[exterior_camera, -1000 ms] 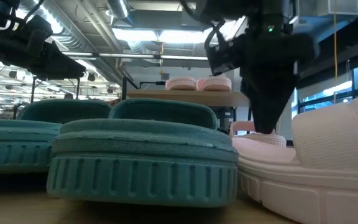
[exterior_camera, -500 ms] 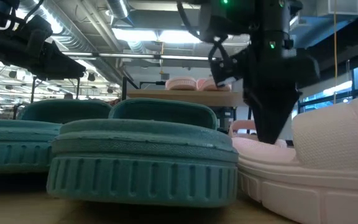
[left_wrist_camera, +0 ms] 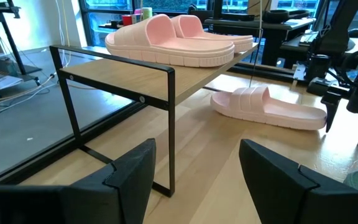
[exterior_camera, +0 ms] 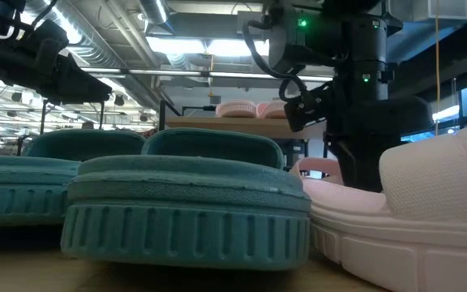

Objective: Pick and place slides into the shelf
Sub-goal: Put the pink slide under the shelf

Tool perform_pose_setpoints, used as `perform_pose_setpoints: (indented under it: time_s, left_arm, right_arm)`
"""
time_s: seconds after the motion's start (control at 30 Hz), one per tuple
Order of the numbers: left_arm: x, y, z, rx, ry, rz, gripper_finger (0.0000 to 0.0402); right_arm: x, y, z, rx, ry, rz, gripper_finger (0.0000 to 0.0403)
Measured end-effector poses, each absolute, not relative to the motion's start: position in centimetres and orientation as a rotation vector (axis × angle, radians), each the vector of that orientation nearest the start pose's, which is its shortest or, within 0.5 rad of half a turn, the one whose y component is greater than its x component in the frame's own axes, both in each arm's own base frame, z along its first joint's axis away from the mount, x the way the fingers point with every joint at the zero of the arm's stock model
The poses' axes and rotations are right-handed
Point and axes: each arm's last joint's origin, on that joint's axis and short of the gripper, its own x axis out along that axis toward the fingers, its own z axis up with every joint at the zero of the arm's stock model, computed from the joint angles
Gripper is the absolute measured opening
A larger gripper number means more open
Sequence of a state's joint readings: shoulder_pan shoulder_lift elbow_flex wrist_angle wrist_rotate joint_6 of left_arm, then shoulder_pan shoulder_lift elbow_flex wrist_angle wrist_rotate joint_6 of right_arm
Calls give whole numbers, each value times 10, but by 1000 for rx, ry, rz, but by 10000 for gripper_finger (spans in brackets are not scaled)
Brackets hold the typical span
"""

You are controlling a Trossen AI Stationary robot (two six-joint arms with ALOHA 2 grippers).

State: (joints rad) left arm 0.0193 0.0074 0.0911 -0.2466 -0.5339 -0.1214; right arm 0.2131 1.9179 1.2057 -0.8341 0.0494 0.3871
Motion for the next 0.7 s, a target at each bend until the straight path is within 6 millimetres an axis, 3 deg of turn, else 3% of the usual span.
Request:
perform_pose_setpoints:
  time_s: [0.33, 0.7]
  left_arm:
    - [86, 16, 171, -77, 126, 561, 224]
    - [86, 16, 171, -76, 126, 561, 224]
  right_arm:
    - [316, 74, 141, 106, 1666, -146, 261]
    - [322, 63, 140, 88, 1631, -126, 261]
